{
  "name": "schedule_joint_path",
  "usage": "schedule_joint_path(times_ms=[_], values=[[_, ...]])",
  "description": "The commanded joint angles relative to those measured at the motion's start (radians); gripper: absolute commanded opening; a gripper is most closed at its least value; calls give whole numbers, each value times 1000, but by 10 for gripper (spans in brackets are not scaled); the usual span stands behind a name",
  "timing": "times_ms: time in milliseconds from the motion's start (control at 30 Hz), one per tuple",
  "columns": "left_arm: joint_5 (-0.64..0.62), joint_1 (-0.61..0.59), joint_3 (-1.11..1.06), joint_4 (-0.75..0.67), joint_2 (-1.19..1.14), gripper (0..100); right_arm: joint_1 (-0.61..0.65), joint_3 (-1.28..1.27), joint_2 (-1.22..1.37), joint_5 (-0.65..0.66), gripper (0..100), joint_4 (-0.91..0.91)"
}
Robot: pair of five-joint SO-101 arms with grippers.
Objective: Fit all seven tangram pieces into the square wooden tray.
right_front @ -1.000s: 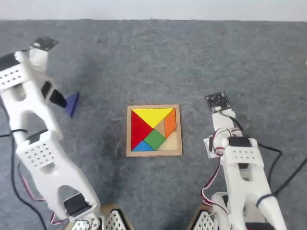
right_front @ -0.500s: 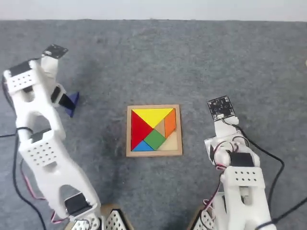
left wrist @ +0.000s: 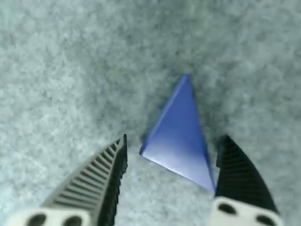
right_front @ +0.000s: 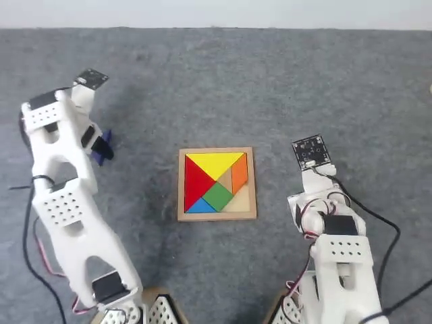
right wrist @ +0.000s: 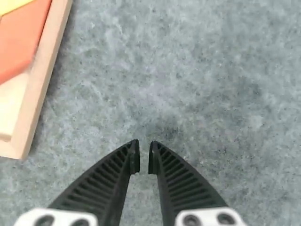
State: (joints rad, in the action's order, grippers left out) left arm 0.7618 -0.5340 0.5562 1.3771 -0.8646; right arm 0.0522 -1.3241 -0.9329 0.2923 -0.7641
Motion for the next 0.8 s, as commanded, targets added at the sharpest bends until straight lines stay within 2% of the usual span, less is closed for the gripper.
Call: schedule_joint_path(times_ms=[0, 167, 333, 633, 767], values=[[12, 25, 24, -15, -26, 291, -13, 11, -33, 6, 54, 1], [11, 49, 24, 41, -51, 284, -13, 11, -35, 6, 54, 1], [11, 58, 24, 107, -64, 235, -13, 12, -35, 8, 54, 1], [-21, 57, 24, 107, -78, 231, -13, 14, -35, 9, 54, 1], [-23, 63, 25, 112, -71, 181, -13, 15, -35, 9, 54, 1]])
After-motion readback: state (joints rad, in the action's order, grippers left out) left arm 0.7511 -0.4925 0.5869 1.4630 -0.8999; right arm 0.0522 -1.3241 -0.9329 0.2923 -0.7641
